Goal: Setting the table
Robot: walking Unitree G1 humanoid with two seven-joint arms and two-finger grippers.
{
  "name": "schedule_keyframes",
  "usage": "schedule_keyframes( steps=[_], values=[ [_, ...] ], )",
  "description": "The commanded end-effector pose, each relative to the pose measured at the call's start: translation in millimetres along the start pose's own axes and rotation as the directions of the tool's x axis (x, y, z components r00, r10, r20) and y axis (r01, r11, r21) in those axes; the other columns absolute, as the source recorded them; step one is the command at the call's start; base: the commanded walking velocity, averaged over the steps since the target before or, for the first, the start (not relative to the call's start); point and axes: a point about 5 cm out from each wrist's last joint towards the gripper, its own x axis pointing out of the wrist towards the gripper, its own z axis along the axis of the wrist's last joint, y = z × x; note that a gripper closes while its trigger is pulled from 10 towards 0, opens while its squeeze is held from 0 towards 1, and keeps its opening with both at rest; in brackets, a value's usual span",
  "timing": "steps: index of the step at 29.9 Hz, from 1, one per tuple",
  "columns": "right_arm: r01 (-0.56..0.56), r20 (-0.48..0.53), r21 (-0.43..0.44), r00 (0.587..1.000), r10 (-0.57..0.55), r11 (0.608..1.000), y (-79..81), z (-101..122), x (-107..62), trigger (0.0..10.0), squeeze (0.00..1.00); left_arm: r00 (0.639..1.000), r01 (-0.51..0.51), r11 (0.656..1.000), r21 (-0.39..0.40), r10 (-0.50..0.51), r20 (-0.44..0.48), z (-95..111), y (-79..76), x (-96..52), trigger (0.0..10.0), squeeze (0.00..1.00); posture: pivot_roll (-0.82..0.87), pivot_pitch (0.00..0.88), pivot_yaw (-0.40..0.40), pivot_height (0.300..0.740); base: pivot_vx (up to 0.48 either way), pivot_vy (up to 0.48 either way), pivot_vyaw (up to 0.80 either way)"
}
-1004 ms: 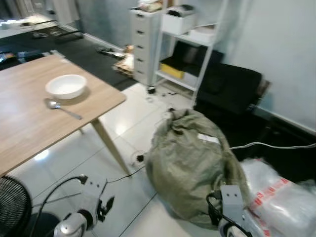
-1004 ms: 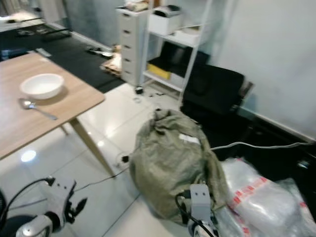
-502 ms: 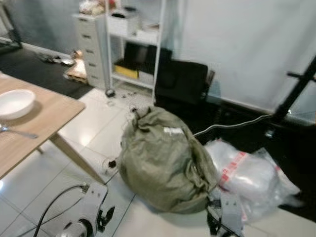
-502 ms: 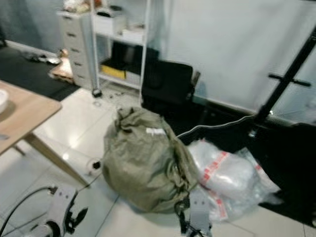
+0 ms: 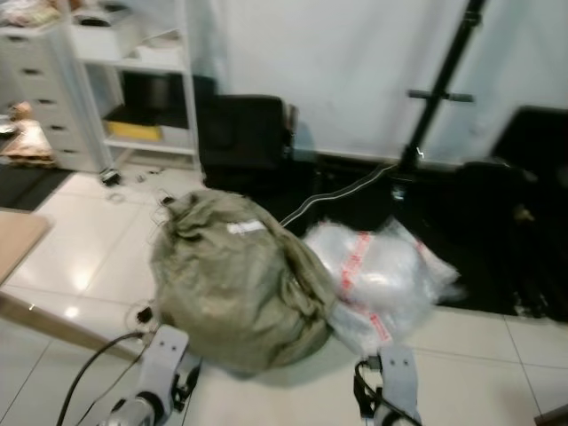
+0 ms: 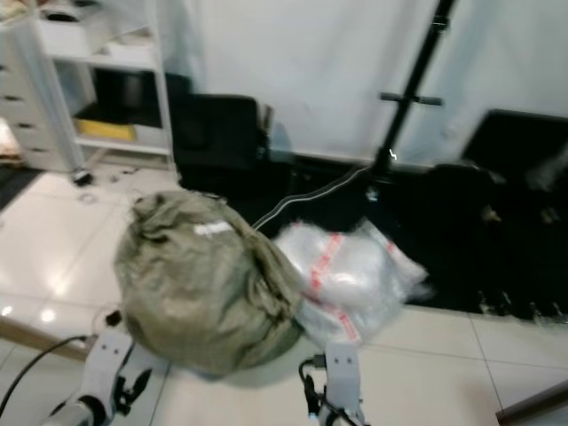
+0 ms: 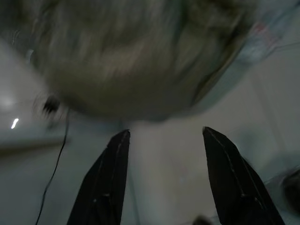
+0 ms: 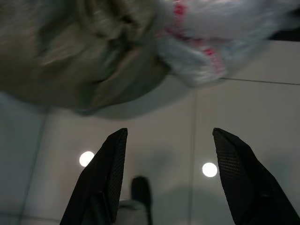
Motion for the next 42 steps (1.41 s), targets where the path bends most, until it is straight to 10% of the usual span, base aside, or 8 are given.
schedule_keyframes(
  steps=[1, 42],
  values=[
    [-0.004, 0.002, 0.009, 1.0, 0.004, 1.0, 1.8, -0.1, 0.8, 10.0, 0.0, 0.999, -0.009, 1.0, 0.004, 0.01, -0.036, -12.0, 1.3, -4.9, 10.0, 0.0, -0.04, 0.0, 0.081, 0.74, 0.0, 0.0, -0.8],
    [-0.001, 0.022, 0.012, 1.0, 0.001, 1.0, 0.1, 2.7, 3.2, 10.0, 0.0, 0.999, -0.015, 1.0, 0.022, 0.016, -0.032, -12.3, 3.9, -1.2, 10.0, 0.0, -0.06, 0.0, 0.091, 0.74, 0.0, 0.0, -0.8]
  ],
)
